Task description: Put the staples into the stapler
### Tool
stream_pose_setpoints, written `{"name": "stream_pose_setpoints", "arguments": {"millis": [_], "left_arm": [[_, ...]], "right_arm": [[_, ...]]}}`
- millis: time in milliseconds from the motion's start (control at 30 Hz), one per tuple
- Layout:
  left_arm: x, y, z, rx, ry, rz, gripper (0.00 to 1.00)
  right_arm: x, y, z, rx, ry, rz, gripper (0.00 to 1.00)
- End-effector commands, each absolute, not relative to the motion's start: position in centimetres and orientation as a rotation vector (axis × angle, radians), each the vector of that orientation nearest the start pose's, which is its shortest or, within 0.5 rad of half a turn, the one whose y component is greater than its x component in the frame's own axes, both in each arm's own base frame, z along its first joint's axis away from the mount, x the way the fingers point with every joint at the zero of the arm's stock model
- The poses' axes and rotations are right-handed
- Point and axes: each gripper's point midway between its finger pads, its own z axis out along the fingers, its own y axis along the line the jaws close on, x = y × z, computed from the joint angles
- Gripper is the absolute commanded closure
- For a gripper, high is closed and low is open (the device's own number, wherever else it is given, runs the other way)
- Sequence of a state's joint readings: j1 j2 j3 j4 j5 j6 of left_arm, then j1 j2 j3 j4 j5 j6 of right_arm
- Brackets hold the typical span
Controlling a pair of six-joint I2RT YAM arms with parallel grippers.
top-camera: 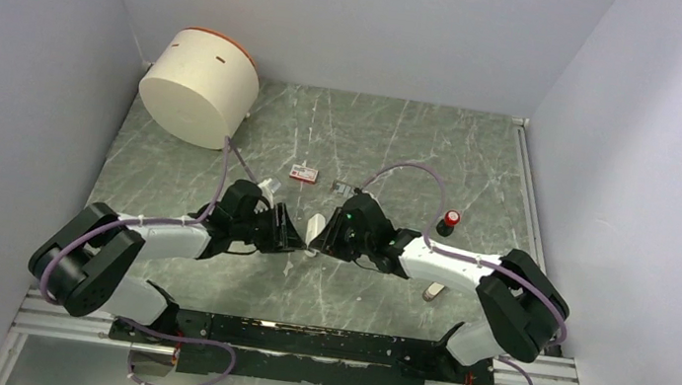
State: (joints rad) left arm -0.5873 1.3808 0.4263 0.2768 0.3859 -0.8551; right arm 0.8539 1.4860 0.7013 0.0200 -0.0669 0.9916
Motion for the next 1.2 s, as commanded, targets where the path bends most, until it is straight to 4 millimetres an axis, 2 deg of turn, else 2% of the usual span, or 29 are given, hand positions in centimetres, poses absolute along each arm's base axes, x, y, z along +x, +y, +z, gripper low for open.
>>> {"name": "stream_pose_setpoints", "arguments": {"millis": [0,167,367,467,533,867,967,1167], "left_arm": [[21.0,-27.1,5.2,-0.057,2.438,-1.238,0.5],[20.6,-27.6,4.6,-0.038,2.45,-1.257,0.53],[20.4,-27.6,3.6,-0.042,2.464,-1.243,0.76],[20.4,-27.3,3.0,-0.024,2.477,-1.197,0.88],[20.3,-27.0,2.6,-0.008,2.489,-1.166,0.92],[19.6,-26.2,1.0,0.011,2.553,-1.093,0.92],[19.6,-26.1,0.8,0.008,2.559,-1.089,0.9],[19.4,-25.4,-0.3,-0.011,2.601,-1.031,0.87]], "right_arm": [[21.4,32.2,7.9,0.151,2.49,1.042,0.77],[21.2,32.4,7.8,0.149,2.497,1.075,0.77],[21.3,32.4,7.7,0.15,2.503,1.067,0.78],[21.9,31.5,7.8,0.164,2.504,1.018,0.78],[22.4,30.8,8.1,0.178,2.506,0.988,0.78],[26.4,27.4,10.2,0.15,2.465,0.797,0.76],[27.9,26.4,10.3,0.131,2.469,0.713,0.73],[31.3,26.7,11.0,0.054,2.441,0.594,0.68]]}}
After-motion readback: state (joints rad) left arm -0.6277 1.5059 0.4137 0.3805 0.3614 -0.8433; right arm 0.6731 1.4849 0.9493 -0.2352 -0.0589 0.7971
